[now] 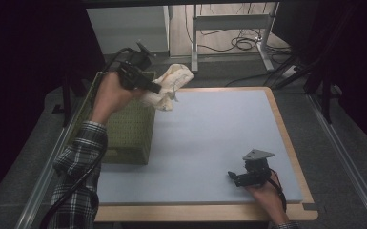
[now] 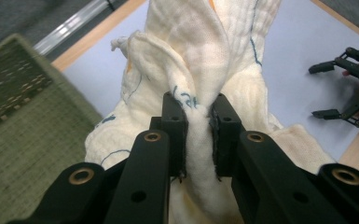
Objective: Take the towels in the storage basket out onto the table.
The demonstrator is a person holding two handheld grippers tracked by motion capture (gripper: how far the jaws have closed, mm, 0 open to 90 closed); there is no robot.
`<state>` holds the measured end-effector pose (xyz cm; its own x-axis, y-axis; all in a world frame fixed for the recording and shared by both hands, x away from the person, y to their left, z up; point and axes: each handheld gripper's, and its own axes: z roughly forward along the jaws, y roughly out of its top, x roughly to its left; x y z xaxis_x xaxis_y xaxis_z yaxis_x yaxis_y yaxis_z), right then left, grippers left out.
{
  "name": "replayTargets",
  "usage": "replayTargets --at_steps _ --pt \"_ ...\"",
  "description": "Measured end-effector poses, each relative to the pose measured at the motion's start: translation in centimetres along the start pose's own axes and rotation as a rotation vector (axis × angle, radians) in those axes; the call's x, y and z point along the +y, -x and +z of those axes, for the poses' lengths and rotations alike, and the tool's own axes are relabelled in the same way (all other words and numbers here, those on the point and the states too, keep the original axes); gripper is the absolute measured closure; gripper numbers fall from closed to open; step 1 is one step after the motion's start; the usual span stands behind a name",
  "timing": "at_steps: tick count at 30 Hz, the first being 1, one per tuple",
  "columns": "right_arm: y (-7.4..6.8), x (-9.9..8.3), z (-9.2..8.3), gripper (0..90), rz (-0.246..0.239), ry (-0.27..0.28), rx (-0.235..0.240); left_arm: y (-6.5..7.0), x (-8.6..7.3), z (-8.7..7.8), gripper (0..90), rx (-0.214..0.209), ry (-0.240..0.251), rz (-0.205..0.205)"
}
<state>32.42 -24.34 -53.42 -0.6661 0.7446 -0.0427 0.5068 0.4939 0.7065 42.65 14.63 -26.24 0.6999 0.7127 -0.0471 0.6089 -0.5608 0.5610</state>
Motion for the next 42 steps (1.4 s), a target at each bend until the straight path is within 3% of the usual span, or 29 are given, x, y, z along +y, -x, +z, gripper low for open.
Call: replayTargets --at_steps 12,21,31,42 --pt "0.0 0.0 0.0 4.8 0.0 0.0 0.0 3.0 1.8 6.0 79.6 -0.079 -0.017 0.085" --pt "0.0 0.0 0.0 4.7 -0.002 0.0 0.001 4.9 2.1 11.1 79.3 -0.126 -0.016 0.122" --pt "0.0 0.0 0.0 4.7 -0.001 0.001 0.0 6.5 1.1 16.1 78.2 -0.139 -0.037 0.152" --pt "0.0 0.0 0.0 4.8 0.0 0.002 0.001 7.8 -1.4 22.3 76.9 -0.164 -0.089 0.17"
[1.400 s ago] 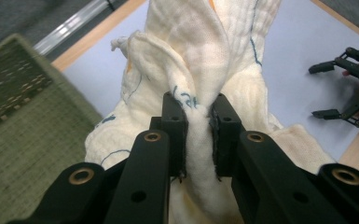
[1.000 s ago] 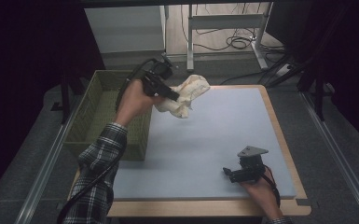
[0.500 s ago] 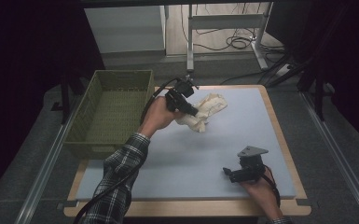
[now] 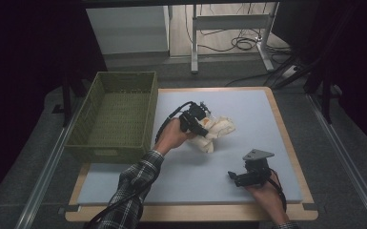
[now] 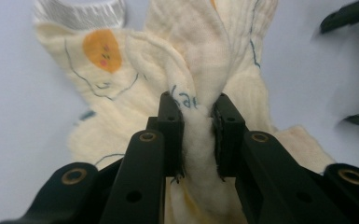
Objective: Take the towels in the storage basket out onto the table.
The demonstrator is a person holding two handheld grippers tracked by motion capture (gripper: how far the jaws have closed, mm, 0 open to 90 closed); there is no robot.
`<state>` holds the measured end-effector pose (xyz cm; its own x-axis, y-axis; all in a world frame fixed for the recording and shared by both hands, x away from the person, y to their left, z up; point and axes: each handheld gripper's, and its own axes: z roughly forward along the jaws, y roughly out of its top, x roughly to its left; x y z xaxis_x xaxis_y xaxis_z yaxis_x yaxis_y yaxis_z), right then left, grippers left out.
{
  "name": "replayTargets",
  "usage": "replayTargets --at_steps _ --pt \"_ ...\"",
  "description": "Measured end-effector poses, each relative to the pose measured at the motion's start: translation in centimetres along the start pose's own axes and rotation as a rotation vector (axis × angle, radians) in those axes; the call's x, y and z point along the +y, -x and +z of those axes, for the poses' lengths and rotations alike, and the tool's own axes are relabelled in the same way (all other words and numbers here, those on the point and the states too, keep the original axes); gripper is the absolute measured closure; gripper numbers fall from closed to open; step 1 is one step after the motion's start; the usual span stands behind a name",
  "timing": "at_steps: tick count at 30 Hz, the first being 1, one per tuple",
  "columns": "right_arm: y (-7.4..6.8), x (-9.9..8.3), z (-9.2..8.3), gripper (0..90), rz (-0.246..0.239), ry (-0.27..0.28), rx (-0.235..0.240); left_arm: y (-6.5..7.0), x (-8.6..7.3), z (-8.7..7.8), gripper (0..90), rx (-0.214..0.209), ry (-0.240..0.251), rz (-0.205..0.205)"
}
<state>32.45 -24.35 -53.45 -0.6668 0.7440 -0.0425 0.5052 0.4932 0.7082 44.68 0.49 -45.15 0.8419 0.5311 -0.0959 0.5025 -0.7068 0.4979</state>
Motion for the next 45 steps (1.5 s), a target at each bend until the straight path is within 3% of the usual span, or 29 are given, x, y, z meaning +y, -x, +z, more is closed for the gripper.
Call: replayTargets --at_steps 7,11,15,18,22,27,30,33,37,40,45 --pt "0.0 0.0 0.0 4.8 0.001 -0.001 0.0 0.6 -0.8 3.1 71.7 -0.019 -0.023 0.013" --pt "0.0 0.0 0.0 4.8 0.0 -0.001 -0.001 0.7 -1.4 4.3 55.7 -0.035 -0.01 0.005" --pt "0.0 0.0 0.0 4.8 0.0 0.0 -0.001 0.9 -1.5 3.8 40.1 -0.05 0.013 -0.001" --pt "0.0 0.0 0.0 4.7 0.0 -0.001 0.0 1.3 -1.4 2.6 37.3 -0.04 0.036 0.003" --pt "0.0 0.0 0.0 4.7 0.001 -0.001 0.0 1.6 -1.6 0.6 41.6 -0.036 0.057 0.019" --pt "0.0 0.0 0.0 4.7 0.0 -0.001 -0.001 2.2 -2.5 -1.0 57.0 -0.074 0.077 0.022" --pt "0.0 0.0 0.0 4.7 0.0 -0.001 -0.002 2.6 -3.1 -1.2 60.8 -0.114 0.084 0.017" --pt "0.0 0.0 0.0 4.7 0.001 -0.001 -0.002 3.2 -3.7 -0.9 60.8 -0.138 0.087 0.021" --pt "0.0 0.0 0.0 4.7 0.0 -0.001 -0.001 4.5 -4.4 -0.2 49.7 -0.164 0.092 0.035" --pt "0.0 0.0 0.0 4.7 -0.002 -0.003 -0.002 5.5 -4.8 0.7 48.0 -0.173 0.076 0.05" --pt "0.0 0.0 0.0 4.7 -0.001 -0.003 -0.002 6.4 -5.6 2.7 49.5 -0.096 0.01 0.101"
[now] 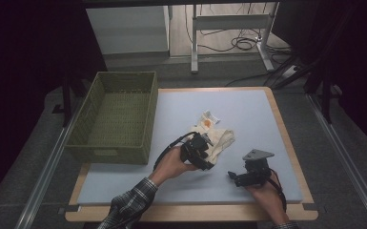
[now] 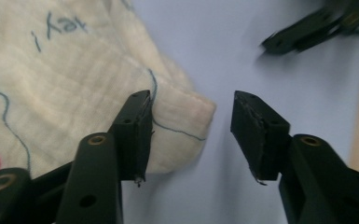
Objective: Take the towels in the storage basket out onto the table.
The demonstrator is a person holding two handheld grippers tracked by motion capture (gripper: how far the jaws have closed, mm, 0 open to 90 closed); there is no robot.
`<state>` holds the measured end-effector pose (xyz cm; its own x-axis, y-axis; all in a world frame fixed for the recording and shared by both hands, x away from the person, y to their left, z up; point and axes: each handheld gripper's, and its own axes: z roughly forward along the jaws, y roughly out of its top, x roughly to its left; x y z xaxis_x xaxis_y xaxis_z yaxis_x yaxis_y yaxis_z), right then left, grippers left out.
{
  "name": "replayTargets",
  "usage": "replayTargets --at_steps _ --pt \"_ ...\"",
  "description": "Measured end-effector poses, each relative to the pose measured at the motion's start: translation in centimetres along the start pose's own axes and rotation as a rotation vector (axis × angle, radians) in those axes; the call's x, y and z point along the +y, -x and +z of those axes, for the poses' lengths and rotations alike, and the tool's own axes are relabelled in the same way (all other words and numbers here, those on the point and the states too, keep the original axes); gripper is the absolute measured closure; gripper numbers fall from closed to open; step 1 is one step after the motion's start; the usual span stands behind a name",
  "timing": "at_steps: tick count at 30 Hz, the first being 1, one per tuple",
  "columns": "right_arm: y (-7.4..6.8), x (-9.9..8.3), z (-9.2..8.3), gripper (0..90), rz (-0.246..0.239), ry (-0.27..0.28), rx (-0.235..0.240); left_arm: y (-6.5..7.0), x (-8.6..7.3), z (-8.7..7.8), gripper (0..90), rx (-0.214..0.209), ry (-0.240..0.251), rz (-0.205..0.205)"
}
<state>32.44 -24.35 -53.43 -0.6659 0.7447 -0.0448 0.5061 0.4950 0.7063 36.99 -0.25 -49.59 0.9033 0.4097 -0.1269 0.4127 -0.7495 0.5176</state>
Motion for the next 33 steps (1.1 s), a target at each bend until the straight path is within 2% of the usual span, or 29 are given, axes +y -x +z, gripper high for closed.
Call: replayTargets --at_steps 1,4,6,8,10,11,13,15,18,22,26,27,28,33 --pt "0.0 0.0 0.0 4.7 0.0 0.0 0.0 0.0 -0.2 0.4 52.2 0.028 -0.006 0.019" --pt "0.0 0.0 0.0 4.9 0.0 0.001 0.001 0.2 -0.9 0.8 62.5 0.067 -0.011 0.04" --pt "0.0 0.0 0.0 5.3 -0.001 0.0 0.003 0.2 -1.3 0.8 70.5 0.07 0.004 0.046" --pt "0.1 0.0 -0.1 8.4 0.003 0.006 0.006 0.2 -1.7 0.6 78.8 0.066 0.024 0.034" --pt "0.2 0.0 -0.3 18.3 0.006 0.016 -0.002 -0.1 -2.0 0.2 82.6 0.045 0.047 0.022" --pt "0.4 0.0 -0.5 26.2 -0.001 0.019 0.011 -0.2 -2.2 0.0 83.3 0.04 0.066 0.016" --pt "0.8 0.2 -0.8 36.2 0.001 0.014 0.026 -0.3 -2.5 -0.7 83.4 0.021 0.091 0.006" --pt "1.5 0.5 -0.9 42.9 0.025 0.015 0.062 -0.5 -2.8 -1.3 83.4 0.014 0.113 -0.004" --pt "2.6 1.3 -0.7 49.5 0.033 0.019 0.065 -0.8 -3.2 -2.2 83.7 0.024 0.14 -0.023" --pt "4.3 2.8 0.1 50.4 0.04 0.024 0.058 -1.2 -3.4 -3.5 83.8 0.057 0.172 -0.058" --pt "5.6 4.6 1.3 45.4 0.035 0.03 0.055 -2.0 -3.6 -4.9 83.7 0.089 0.207 -0.098" --pt "6.1 5.4 2.0 42.8 0.036 0.025 0.055 -2.1 -3.6 -5.2 83.6 0.094 0.21 -0.108" --pt "6.1 5.4 2.0 42.8 0.036 0.025 0.055 -2.2 -3.7 -5.4 83.6 0.099 0.211 -0.116" --pt "7.8 7.0 4.5 39.3 0.066 -0.01 0.076 -2.5 -4.1 -5.9 83.4 0.123 0.207 -0.14"
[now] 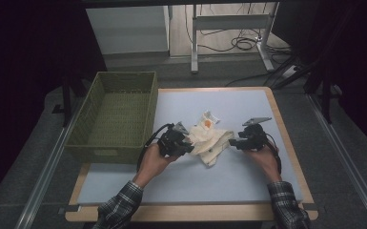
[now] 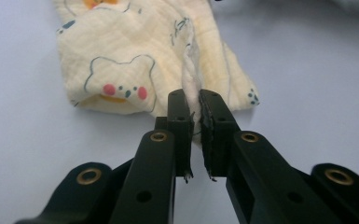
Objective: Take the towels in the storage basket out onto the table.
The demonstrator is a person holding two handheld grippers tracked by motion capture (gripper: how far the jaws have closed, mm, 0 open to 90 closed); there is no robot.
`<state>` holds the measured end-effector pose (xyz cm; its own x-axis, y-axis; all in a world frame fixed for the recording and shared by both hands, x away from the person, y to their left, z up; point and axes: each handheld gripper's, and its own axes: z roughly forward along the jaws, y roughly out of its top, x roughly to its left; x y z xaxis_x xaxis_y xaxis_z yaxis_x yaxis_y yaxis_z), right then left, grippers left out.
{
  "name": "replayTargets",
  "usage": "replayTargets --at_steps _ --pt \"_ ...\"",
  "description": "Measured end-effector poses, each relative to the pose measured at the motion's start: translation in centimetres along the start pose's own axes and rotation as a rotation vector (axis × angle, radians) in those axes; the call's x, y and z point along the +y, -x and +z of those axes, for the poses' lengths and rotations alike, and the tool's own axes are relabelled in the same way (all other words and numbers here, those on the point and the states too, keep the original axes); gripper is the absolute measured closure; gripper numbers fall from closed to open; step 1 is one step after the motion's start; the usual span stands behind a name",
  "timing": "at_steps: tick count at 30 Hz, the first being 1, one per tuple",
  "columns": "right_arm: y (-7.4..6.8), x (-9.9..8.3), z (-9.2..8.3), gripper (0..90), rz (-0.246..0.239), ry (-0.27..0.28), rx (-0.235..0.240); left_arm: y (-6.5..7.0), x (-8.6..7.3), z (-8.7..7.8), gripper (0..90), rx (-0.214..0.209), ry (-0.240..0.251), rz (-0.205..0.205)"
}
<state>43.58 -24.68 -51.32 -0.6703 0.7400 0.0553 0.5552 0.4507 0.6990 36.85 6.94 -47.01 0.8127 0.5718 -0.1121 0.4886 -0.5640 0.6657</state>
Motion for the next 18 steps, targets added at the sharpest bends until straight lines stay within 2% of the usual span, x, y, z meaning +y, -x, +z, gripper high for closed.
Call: replayTargets --at_steps 1,3,5,7,9,11,13,18 --pt "0.3 0.2 0.4 40.4 0.005 -0.006 0.011 -0.1 -0.2 0.0 83.3 0.003 0.004 -0.007" --pt "0.7 0.4 1.1 50.3 0.004 -0.011 0.049 -0.1 -0.4 0.1 83.3 0.011 -0.003 -0.011" --pt "0.6 0.5 1.4 69.4 -0.002 -0.01 0.044 -0.3 -0.6 0.1 83.3 0.023 -0.004 -0.016" --pt "0.4 0.6 1.3 83.0 0.006 -0.011 0.087 -0.5 -0.8 0.1 83.2 0.029 0.0 -0.031" --pt "0.2 0.7 1.0 84.1 0.0 -0.01 0.082 -0.6 -1.0 0.0 83.3 0.046 0.006 -0.04" --pt "0.0 0.7 0.0 84.6 0.004 -0.004 0.09 -0.5 -1.2 -0.2 83.1 0.052 0.014 -0.05" --pt "-0.4 0.8 -1.5 84.8 -0.012 0.011 0.093 -0.2 -1.5 -0.7 83.0 0.077 0.025 -0.061" --pt "-1.8 0.0 -5.8 84.8 -0.046 0.036 0.12 0.7 -3.0 -1.7 82.7 0.102 0.052 -0.079"
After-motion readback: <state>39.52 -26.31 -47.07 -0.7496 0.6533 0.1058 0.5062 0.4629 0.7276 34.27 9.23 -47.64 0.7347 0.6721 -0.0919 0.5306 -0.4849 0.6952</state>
